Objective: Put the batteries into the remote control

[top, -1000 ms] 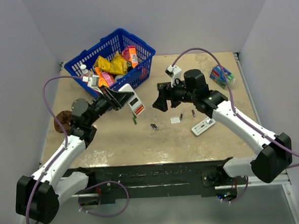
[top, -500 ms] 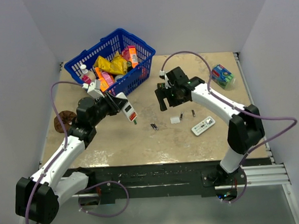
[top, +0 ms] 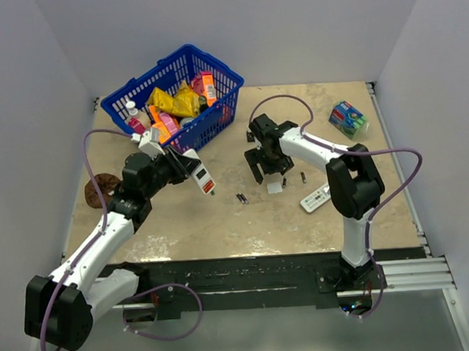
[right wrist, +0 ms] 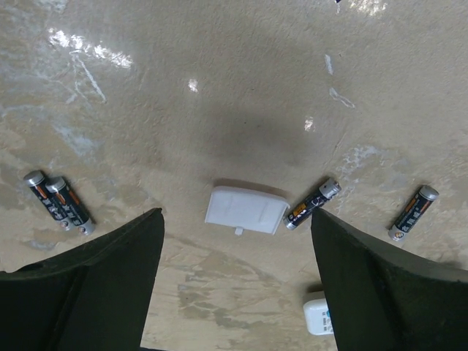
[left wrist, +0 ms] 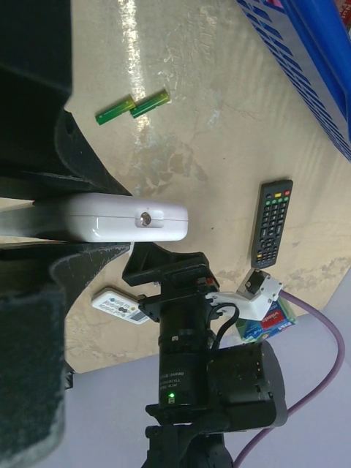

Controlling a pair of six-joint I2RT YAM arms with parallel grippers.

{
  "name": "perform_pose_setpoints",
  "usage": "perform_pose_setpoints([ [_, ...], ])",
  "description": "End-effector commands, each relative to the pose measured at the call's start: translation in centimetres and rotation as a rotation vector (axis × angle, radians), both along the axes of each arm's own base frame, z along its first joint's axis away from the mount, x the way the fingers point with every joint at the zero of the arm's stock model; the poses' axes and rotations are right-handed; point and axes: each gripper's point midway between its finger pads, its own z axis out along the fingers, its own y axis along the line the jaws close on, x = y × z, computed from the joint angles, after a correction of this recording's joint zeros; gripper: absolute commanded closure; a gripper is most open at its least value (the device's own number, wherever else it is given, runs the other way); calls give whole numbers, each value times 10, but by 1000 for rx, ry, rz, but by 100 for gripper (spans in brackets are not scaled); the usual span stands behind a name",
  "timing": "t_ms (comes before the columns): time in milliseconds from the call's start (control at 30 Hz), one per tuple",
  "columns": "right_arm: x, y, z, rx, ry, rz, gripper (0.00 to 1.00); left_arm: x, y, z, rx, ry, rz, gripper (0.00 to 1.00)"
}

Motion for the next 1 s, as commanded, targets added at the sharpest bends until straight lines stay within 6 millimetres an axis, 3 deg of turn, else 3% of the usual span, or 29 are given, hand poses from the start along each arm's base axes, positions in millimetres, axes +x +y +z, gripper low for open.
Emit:
perform_pose_setpoints([
  [0, 7, 2, 7, 0, -16, -31, 18, 2, -2, 9, -30, -25, -7, 100],
  [433, -5, -9, -25, -53, 42, -71, 26, -1, -6, 4, -44, -12, -29, 100],
  [967, -14, -16, -48, -70, 58, -121, 34, -4, -7, 3, -49, -2, -43, 100],
])
